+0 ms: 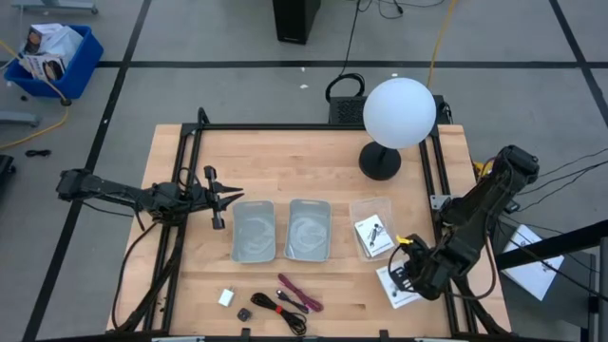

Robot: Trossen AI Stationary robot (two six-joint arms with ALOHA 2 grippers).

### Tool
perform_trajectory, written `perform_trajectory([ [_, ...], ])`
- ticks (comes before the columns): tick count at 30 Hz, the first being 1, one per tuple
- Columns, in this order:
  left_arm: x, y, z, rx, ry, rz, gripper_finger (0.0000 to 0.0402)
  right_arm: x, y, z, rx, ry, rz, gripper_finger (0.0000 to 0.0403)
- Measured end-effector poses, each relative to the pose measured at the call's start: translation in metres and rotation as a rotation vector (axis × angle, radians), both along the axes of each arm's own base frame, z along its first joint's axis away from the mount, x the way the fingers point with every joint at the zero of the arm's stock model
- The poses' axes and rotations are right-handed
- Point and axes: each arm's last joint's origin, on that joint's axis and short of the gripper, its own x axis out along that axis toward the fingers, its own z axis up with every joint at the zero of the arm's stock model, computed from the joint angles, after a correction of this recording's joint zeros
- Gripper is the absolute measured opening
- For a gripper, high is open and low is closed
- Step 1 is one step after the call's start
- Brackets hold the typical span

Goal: Pick and place items into bin
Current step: Put the white card reader box into the transparent bin

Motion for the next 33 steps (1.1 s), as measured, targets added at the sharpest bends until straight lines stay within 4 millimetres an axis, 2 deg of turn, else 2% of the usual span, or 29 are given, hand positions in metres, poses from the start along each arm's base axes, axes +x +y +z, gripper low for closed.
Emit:
perform_trajectory([
  [16, 0.0, 0.0, 0.0, 0.0, 0.0, 0.0, 0.0063, 0.038, -0.025, 0.037, -0.032, -0.108, 0.081, 0.0],
  [27, 0.0, 0.0, 0.0, 0.0, 0.0, 0.0, 0.0063, 0.048, -0.06, 0.081, -0.122, -0.068, 0.121, 0.0],
  [33, 0.0, 0.0, 0.0, 0.01, 0.002, 0.001, 0.0063, 0.052, -0.084, 0.092, -0.168, -0.016, 0.122, 0.0],
])
